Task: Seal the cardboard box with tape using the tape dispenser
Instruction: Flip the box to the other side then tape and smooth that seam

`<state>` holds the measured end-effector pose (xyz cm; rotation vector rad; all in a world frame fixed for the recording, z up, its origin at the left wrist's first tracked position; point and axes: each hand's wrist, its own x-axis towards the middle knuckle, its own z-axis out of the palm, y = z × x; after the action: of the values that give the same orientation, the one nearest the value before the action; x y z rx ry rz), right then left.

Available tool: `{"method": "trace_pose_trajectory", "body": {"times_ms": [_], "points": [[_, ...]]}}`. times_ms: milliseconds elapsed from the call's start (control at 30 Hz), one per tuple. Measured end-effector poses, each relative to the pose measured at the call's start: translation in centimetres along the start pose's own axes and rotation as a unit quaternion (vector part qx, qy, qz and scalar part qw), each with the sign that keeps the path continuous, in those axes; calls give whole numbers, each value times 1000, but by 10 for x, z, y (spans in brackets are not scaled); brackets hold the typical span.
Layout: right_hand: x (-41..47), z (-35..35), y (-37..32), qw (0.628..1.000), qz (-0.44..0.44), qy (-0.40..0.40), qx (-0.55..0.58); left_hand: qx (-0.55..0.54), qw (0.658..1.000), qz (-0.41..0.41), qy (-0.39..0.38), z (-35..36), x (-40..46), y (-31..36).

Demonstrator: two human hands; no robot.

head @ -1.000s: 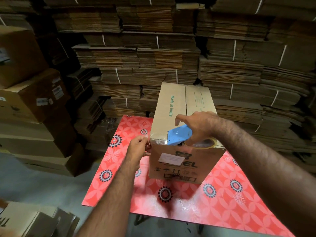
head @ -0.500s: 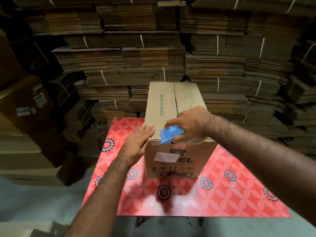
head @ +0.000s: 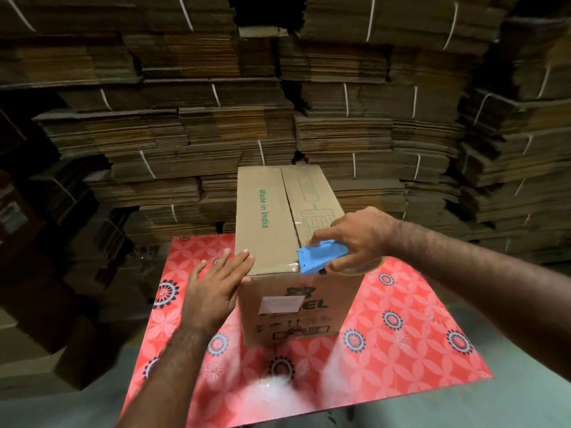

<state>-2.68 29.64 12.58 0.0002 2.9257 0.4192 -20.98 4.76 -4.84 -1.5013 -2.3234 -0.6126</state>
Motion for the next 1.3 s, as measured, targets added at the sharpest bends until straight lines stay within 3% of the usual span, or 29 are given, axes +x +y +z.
{"method": "trace_pose_trajectory", "body": {"times_ms": [333, 467, 633, 1000, 1300], "points": [[3, 7, -13, 998, 10, 43, -37, -80, 994, -49, -46, -20, 11, 21], [7, 9, -9, 999, 11, 37, -38, -139, 988, 0, -70, -19, 22, 72], [15, 9, -3, 999, -2, 24, -43, -106, 993, -21, -38, 0, 14, 95], [-9, 19, 46, 1000, -22, -4, 11, -87, 996, 22, 9, 9, 13, 87], [-1, 21, 30, 999, -15, -1, -41, -73, 997, -5, -9, 6, 14, 97]]}}
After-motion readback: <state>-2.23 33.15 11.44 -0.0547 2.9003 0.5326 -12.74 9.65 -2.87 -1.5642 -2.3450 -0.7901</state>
